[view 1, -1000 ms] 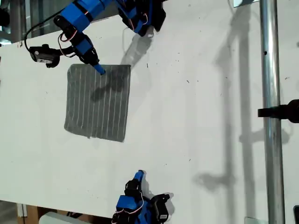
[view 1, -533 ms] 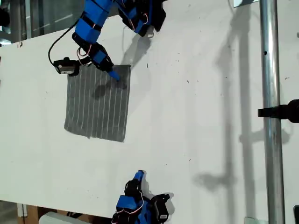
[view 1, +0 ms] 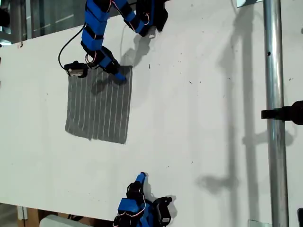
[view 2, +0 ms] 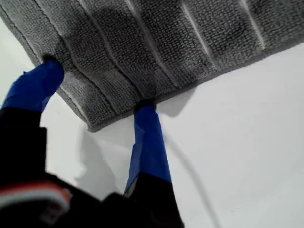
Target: Grasp corners of a towel and fold twice.
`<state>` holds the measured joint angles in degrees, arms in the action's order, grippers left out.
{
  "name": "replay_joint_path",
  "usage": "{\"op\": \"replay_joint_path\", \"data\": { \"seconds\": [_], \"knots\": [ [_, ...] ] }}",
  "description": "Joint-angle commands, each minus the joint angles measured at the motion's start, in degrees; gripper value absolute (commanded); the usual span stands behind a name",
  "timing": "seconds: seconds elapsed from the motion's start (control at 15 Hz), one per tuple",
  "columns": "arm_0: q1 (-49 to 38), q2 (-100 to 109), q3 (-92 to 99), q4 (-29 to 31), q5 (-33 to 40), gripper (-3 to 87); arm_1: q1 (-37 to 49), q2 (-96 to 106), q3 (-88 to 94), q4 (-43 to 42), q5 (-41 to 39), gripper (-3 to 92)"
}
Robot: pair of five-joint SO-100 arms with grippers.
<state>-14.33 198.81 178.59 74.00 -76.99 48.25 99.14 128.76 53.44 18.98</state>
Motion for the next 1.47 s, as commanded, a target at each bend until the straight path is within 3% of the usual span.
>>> {"op": "replay_joint_path", "data": {
  "seconds": [0.0,0.07,0.2,0.53,0.67,0.93,1.33,1.4],
  "knots": [
    [0.62,0.26,0.18,-0.35,-0.62,-2.6,-2.46,-2.11,-3.08,0.09,-1.05,28.4],
    [0.53,0.26,0.18,-0.35,-1.41,-2.6,-4.31,-4.39,-4.75,1.23,-1.32,13.7],
    [0.44,0.26,0.18,-0.26,-2.37,-2.6,-6.06,-6.15,-6.15,2.55,-0.97,-0.2],
    [0.79,-0.53,-5.89,-2.72,-4.48,-2.8,-5.8,-3.69,-3.6,0.7,-1.14,-0.2],
    [-1.49,-13.97,-18.46,-3.6,-1.23,-2.8,-5.71,-3.25,-3.16,0.18,-1.41,-0.2],
    [-7.12,-57.04,-52.73,-2.46,15.91,-2.8,-5.8,-2.11,-2.11,-0.53,-1.41,-0.2],
    [-14.94,-99.84,-93.43,7.29,40.25,-2.7,-5.89,-1.41,-1.41,-0.88,-1.41,-0.2],
    [-16.44,-104.15,-98.53,8.09,42.89,8.7,-5.89,-1.14,-1.14,-1.05,-1.41,-0.2]
  ]
}}
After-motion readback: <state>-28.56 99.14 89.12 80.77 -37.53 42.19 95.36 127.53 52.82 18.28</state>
